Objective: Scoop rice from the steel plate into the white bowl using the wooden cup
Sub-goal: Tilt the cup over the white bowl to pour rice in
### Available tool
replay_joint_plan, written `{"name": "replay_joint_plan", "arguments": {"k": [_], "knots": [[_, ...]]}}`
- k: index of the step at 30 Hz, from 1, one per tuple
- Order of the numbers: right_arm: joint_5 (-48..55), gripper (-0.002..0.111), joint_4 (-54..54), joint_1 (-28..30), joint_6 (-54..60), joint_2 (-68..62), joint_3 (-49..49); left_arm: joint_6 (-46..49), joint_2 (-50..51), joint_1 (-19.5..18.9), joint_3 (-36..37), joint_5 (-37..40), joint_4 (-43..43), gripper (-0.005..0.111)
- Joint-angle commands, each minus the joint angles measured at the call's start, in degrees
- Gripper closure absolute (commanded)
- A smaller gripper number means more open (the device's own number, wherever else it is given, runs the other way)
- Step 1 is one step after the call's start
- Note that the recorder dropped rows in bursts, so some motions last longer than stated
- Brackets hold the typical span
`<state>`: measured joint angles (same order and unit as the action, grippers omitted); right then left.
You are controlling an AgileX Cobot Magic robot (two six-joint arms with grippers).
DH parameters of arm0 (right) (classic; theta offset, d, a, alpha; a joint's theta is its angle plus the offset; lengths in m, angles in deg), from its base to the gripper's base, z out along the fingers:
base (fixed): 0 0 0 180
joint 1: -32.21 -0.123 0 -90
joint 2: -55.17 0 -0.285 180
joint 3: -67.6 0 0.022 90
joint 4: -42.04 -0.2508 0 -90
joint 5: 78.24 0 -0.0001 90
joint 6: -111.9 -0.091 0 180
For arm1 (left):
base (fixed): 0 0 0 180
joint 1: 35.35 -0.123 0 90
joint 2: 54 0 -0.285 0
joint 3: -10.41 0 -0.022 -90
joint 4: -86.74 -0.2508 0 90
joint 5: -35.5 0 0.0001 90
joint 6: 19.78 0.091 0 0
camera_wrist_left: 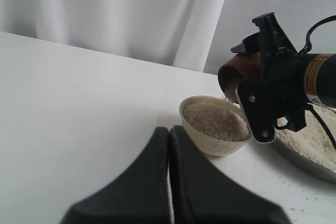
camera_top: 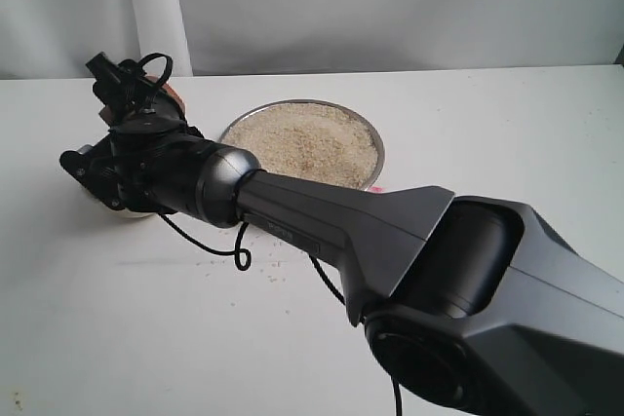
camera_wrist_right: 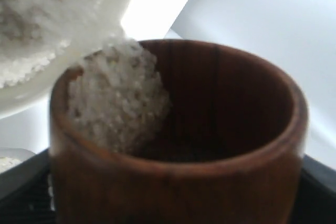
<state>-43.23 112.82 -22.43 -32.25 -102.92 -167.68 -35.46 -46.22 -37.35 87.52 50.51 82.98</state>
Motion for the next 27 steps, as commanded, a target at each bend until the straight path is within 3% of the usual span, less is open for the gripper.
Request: {"name": "replay_joint_plan", "arguments": {"k": [1,27], "knots": [[-0.84,0.108,1.32,-0.13,3.01,0.73,0.03,-0.12,0.01,0.26,0.11,-0.20,0.27,0.107],[-2.54,0.108,14.06,-0.23,-0.60,0.87,0.03,-0.12,0.01,0.26,0.11,-0.20,0.27,0.107]]}}
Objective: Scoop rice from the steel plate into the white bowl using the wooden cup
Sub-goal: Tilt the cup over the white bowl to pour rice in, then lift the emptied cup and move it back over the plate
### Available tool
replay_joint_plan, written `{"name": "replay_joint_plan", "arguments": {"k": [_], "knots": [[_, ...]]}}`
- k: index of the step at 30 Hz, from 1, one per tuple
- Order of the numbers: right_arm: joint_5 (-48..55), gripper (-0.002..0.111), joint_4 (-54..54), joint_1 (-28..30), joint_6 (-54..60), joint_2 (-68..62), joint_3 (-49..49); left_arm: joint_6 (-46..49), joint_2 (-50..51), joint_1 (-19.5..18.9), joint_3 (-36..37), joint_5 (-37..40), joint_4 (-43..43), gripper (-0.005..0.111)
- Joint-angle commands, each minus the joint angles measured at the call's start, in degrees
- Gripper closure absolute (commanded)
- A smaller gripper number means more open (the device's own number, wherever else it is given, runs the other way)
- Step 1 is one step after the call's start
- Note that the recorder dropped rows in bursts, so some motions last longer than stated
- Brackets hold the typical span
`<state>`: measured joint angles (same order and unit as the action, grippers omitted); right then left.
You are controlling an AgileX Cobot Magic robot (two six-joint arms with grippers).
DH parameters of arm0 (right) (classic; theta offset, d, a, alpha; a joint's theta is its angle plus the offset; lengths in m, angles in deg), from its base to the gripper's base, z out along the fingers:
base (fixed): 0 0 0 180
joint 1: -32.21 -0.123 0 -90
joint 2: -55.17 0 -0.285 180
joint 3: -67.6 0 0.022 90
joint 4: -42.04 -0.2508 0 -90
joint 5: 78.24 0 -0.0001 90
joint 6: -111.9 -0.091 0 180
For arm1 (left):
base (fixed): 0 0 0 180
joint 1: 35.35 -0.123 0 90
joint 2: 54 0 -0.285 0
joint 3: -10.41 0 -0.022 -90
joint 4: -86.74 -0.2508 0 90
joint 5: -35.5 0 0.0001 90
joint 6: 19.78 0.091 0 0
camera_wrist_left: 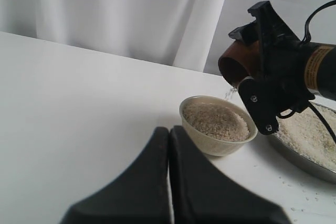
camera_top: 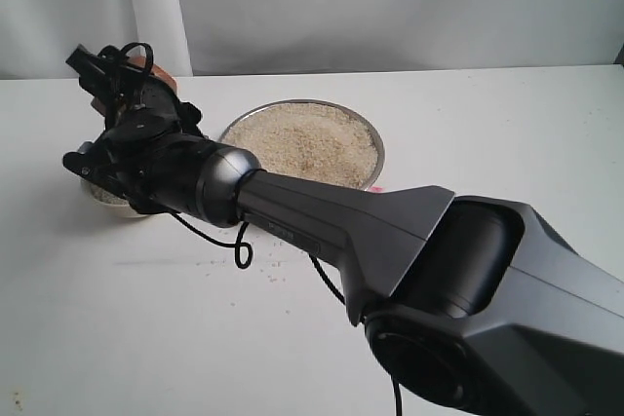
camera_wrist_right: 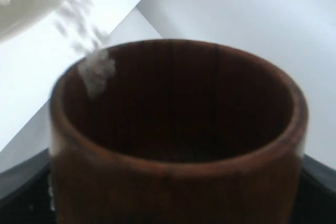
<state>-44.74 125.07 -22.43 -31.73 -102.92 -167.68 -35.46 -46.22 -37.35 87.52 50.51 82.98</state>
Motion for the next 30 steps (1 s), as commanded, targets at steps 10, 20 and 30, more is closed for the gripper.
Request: {"name": "replay_joint_plan", "arguments": {"k": [10,20,30], "knots": [[-1.75,0.108,0.07,-0.23,-3.80,1.78,0.03,-0.12,0.01,0.26,0.11,-0.20,0.27,0.107],[-2.11,0.108,-20.84,-0.11,-12.85,9.76,0.17,-0.12,0.01,0.26,0.11,-0.20,0.27,0.107],[17.34,0.108,-66.14,7.66,1.61,19.21,0.07,-0.12,0.01,0.26,0.11,-0.20,0.27,0.107]]}}
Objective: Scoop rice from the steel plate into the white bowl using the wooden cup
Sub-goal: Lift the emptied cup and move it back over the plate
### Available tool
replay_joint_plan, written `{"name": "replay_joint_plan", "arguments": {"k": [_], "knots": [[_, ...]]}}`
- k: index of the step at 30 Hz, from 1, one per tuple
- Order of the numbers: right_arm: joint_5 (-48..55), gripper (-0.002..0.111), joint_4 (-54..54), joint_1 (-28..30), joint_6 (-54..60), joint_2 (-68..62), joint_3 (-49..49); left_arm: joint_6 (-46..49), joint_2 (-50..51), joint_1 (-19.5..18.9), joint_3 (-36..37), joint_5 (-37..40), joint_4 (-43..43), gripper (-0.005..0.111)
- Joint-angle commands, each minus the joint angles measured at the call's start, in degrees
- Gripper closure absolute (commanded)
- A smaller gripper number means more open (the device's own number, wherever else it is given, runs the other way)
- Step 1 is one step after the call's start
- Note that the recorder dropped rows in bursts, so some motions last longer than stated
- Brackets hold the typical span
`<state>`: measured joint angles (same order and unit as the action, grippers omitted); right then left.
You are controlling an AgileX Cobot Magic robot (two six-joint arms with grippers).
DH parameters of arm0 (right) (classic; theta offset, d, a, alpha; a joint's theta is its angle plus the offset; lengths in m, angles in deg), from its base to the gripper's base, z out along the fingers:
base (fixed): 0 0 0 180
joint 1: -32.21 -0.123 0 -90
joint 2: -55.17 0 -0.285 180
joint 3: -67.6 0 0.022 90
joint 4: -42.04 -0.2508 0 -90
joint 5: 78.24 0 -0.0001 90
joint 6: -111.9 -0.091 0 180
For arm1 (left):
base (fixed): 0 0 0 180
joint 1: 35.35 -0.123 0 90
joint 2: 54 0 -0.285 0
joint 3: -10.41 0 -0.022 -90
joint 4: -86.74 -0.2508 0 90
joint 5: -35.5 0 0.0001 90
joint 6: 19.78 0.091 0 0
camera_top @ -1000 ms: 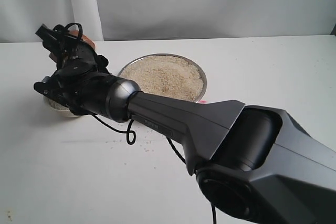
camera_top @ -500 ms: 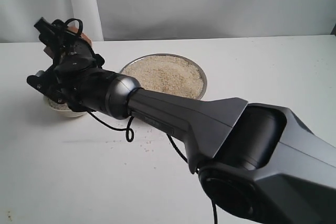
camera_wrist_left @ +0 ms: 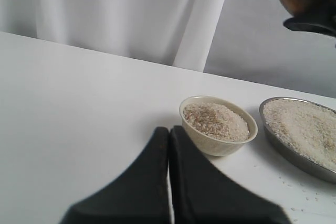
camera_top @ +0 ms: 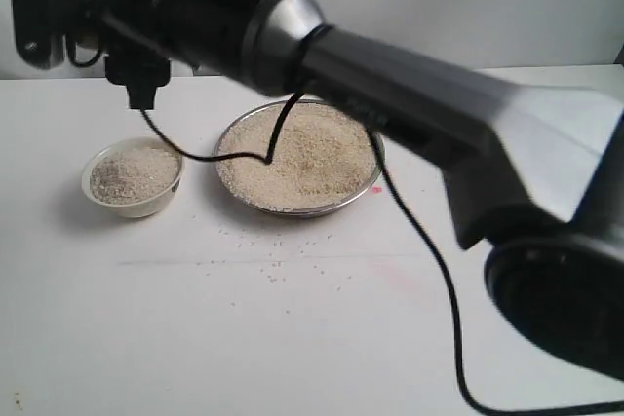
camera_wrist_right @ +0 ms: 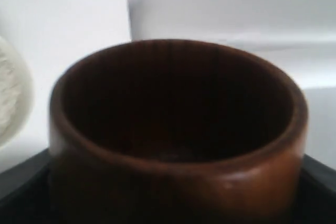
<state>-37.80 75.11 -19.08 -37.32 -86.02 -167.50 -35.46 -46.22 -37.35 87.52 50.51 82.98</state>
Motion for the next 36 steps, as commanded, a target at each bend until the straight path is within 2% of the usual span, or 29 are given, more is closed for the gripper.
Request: {"name": "replay_joint_plan", "arguments": {"k": [1,6,10,14,22,30,36], "knots": [[13.36,0.108,-18.90,5.71,8.24,2.64,-0.11,-0.12,0.01,0.26,0.11,-0.20,0.27,0.107],[24.54,0.108,-21.10,11.14,8.71,2.85,-0.11,-0.12,0.01,0.26,0.11,-0.20,0.27,0.107],[29.52,0.108,-23.76,14.91,14.54,2.85,-0.11,-0.12,0.01,0.26,0.11,-0.20,0.27,0.107],[29.52,0.108,-17.56,17.09,14.85,1.78,-0.11,-0.12,0.01,0.26,0.11,-0.20,0.27,0.107],[29.52,0.108,-8.56,17.77,14.67,-5.56,0.02,-0.12,0.01,0.26,0.11,-0.20,0.27,0.107],[27.76,0.108,-6.67,18.29,14.67,-8.97,-0.09,-0.12,0.01,0.26,0.11,-0.20,0.27,0.107],[24.34,0.108,-0.43,18.16,11.72,-10.93,-0.09,-0.12,0.01,0.26,0.11,-0.20,0.27,0.107]]}}
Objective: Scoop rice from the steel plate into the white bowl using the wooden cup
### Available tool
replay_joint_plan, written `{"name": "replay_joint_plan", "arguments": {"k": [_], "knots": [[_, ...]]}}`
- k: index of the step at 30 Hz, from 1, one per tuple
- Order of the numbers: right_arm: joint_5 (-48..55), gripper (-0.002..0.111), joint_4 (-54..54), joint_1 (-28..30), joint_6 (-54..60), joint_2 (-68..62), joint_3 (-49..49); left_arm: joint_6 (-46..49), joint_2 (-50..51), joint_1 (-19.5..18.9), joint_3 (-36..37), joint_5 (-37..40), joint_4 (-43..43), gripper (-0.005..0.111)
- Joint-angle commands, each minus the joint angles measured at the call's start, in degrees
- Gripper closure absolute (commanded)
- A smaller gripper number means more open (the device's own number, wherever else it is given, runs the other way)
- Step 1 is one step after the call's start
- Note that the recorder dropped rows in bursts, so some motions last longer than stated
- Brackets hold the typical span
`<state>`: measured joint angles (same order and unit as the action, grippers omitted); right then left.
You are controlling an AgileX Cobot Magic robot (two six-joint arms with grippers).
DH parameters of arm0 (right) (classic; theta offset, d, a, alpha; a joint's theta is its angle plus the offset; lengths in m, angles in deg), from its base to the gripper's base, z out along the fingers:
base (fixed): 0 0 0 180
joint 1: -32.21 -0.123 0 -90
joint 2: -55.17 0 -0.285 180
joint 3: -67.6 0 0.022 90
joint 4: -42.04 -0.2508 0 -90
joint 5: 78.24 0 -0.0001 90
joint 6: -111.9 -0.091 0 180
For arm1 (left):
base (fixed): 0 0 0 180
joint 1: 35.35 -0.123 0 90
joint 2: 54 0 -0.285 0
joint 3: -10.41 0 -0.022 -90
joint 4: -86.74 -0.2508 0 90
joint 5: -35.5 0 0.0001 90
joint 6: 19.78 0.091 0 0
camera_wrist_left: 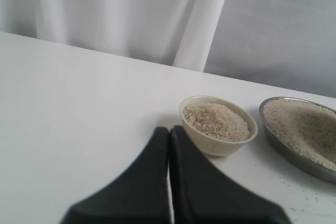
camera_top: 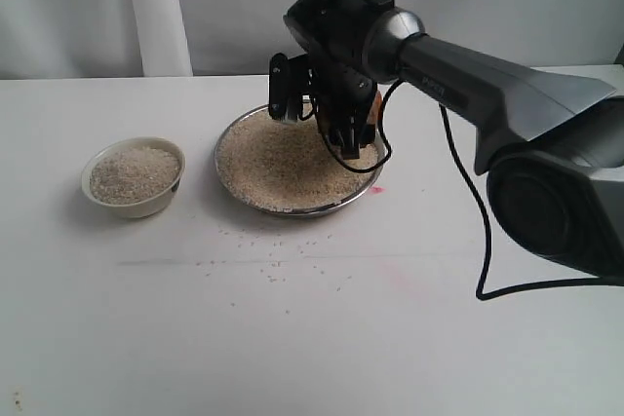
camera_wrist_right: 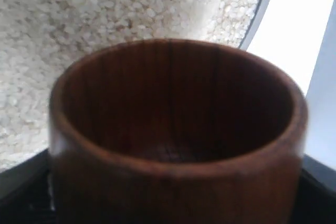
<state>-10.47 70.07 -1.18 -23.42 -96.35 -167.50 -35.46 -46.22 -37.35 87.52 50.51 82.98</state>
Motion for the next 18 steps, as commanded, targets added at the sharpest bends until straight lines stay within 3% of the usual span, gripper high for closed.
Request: {"name": "replay_joint_plan", "arguments": {"k": [1,14,18], "knots": [[-3.62,0.108,4.97,0.26,-2.87,-1.01,-0.09,-0.12,0.01,0.26,0.11,-0.20,0.27,0.107],[-5.31,0.108,12.84,-0.84,-6.94,-4.02,0.02,-0.12,0.01,0.26,0.11,-0.20,0.27,0.107],[-5.28,0.108,21.81,-1.86,-9.79,-4.16,3.78,-0.12,0.01,0.26,0.11,-0.20,0.27,0.107]]}}
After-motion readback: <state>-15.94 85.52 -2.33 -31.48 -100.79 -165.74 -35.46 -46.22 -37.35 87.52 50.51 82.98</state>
